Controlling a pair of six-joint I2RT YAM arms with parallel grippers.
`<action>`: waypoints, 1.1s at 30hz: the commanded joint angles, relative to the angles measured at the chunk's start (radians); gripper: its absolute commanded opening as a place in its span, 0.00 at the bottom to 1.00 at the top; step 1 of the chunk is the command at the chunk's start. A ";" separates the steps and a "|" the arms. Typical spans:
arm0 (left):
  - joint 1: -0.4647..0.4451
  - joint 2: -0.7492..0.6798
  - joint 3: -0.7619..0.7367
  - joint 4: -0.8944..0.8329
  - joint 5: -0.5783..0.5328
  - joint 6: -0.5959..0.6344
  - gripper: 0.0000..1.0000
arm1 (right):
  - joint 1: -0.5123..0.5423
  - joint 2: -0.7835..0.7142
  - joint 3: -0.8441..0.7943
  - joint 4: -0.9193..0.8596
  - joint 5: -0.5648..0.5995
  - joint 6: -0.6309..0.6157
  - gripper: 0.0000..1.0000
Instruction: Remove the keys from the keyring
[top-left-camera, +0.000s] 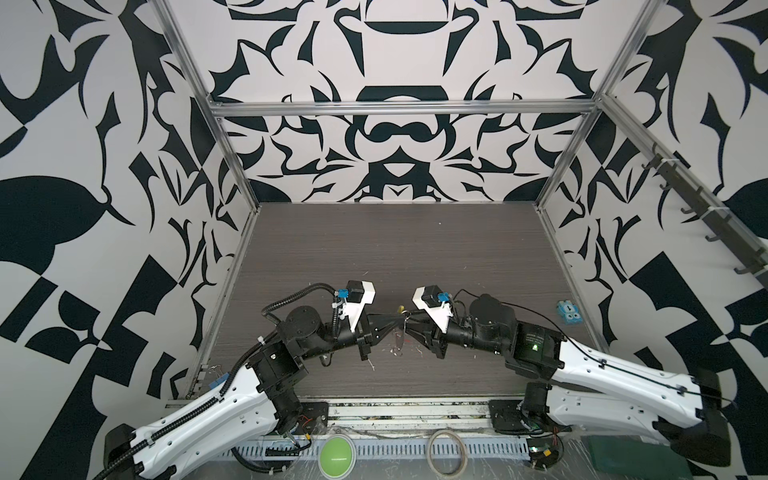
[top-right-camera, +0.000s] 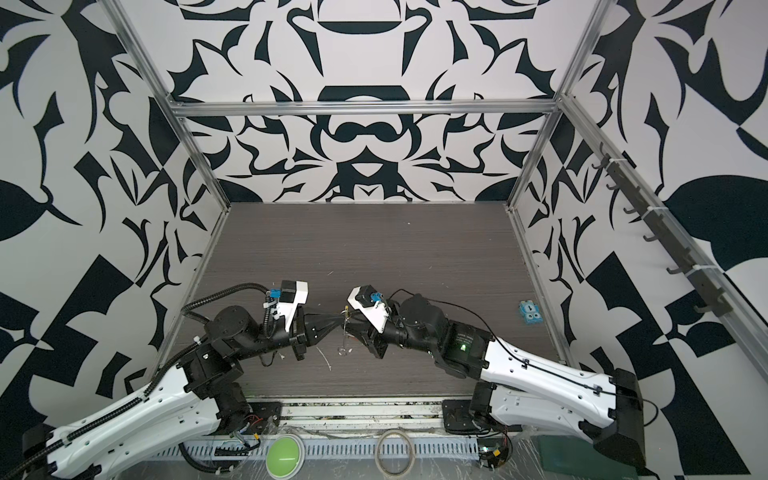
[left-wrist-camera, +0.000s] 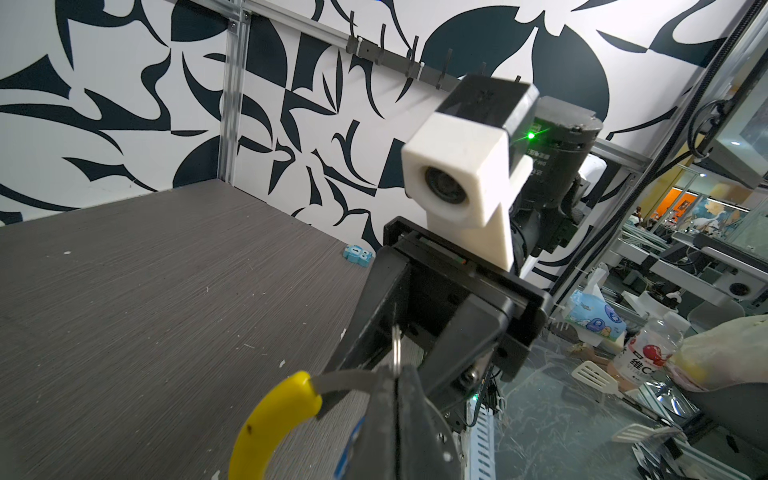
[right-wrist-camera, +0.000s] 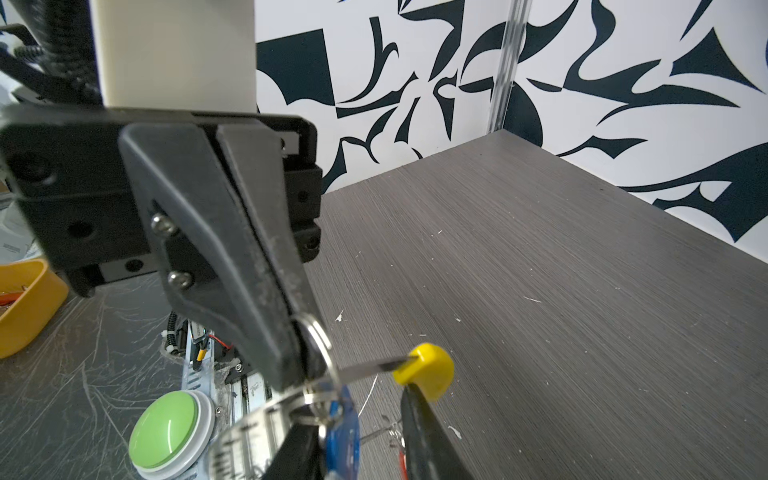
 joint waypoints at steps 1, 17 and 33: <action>0.001 -0.014 -0.001 0.030 0.015 -0.011 0.00 | 0.003 -0.021 -0.003 0.058 -0.014 0.000 0.30; 0.001 -0.050 0.016 -0.057 -0.003 0.006 0.00 | 0.001 -0.059 0.049 -0.122 -0.047 -0.039 0.00; 0.001 -0.037 0.052 -0.123 0.134 0.007 0.00 | -0.038 -0.061 0.178 -0.281 -0.106 -0.157 0.00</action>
